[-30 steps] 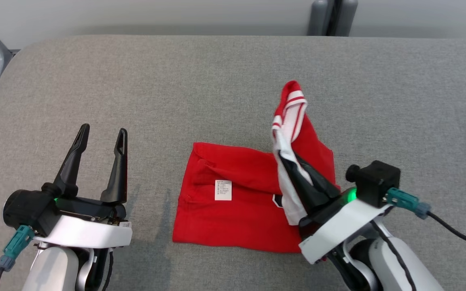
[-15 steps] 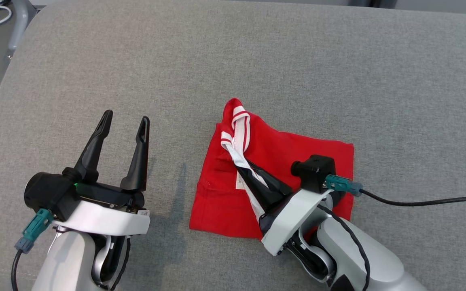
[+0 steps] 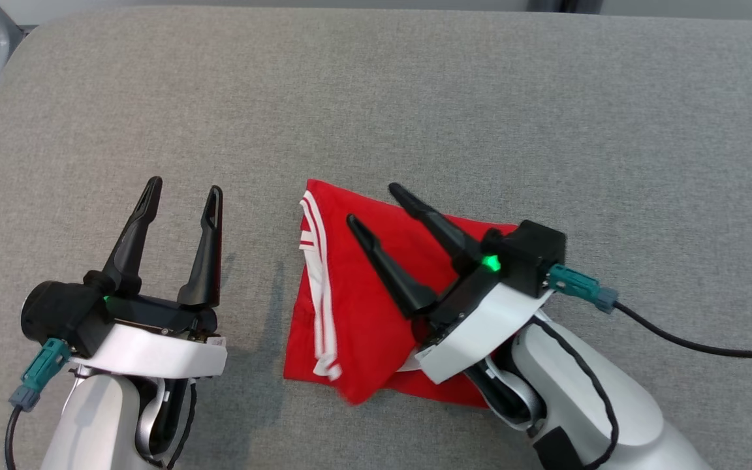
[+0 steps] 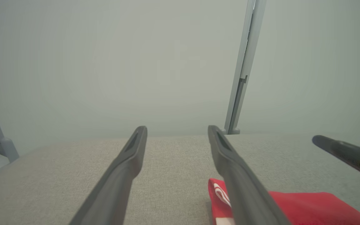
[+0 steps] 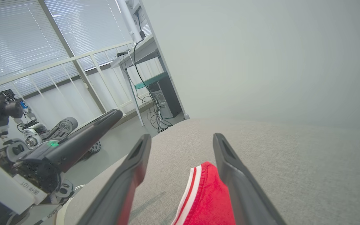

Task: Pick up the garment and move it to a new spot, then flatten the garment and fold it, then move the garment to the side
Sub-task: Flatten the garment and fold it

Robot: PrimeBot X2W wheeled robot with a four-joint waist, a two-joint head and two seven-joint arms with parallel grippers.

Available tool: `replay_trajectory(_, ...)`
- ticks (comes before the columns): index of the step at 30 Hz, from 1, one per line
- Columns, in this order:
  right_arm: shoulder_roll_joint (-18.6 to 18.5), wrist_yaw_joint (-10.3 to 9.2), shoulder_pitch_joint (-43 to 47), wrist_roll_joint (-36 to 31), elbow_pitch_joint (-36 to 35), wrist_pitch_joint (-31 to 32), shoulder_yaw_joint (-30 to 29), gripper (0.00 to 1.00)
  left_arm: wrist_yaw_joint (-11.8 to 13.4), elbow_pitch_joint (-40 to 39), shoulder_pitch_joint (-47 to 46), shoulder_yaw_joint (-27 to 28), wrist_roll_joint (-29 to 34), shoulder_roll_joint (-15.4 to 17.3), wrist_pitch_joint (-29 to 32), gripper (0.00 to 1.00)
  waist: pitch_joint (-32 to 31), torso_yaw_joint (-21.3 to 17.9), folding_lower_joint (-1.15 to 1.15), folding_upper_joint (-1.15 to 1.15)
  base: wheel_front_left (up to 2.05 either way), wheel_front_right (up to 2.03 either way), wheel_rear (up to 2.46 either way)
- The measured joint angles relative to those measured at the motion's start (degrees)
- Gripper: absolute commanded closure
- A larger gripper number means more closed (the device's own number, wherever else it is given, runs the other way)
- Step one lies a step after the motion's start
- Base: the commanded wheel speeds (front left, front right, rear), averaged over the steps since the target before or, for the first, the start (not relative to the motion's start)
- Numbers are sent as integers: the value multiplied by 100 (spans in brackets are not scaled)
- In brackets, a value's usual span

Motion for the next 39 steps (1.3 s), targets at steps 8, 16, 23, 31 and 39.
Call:
replay_trajectory(8,-94,0,1234,-1621,-1039,81,-2457,0,112,-13,231,223,74,48,0,0,-265,-362,0,0,0,0,0)
replay_trajectory(16,-457,0,2510,-2004,-1285,460,-3822,0,309,-24,721,339,99,143,58,0,-641,-531,0,0,0,0,0)
replay_trajectory(23,-460,0,2924,-1992,-1259,594,-4044,0,409,-159,1074,347,97,194,202,0,-948,-597,0,0,0,0,0)
replay_trajectory(31,-445,0,3499,-1949,-1330,917,-4222,0,464,-347,1553,303,66,275,503,0,-1437,-603,0,0,0,0,0)
replay_trajectory(39,-436,0,3993,-1998,-1656,1225,-4356,0,522,-525,1918,242,47,341,767,0,-1753,-600,0,0,0,0,0)
